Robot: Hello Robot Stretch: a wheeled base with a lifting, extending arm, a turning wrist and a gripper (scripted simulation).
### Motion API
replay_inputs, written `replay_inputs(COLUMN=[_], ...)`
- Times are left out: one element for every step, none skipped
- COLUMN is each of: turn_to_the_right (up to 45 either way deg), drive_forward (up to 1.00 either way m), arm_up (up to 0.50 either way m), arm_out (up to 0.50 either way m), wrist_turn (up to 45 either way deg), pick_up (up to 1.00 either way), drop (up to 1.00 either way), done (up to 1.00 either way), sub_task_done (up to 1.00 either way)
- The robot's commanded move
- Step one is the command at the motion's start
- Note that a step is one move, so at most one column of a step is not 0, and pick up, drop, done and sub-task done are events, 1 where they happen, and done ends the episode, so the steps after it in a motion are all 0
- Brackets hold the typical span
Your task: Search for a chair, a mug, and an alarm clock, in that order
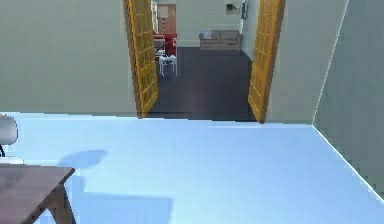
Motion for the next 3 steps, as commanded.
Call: replay_inputs(turn_to_the_right=[0.0, 0.0, 3.0], drive_forward=[1.00, 1.00, 0.00], arm_up=[0.00, 0.00, 0.00], arm_out=[0.00, 0.00, 0.00], wrist_turn=[0.0, 0.0, 0.0], pick_up=[0.00, 0.00, 0.00], drop=[0.00, 0.00, 0.00], done=[0.00, 0.00, 0.00], sub_task_done=[0.00, 0.00, 0.00])
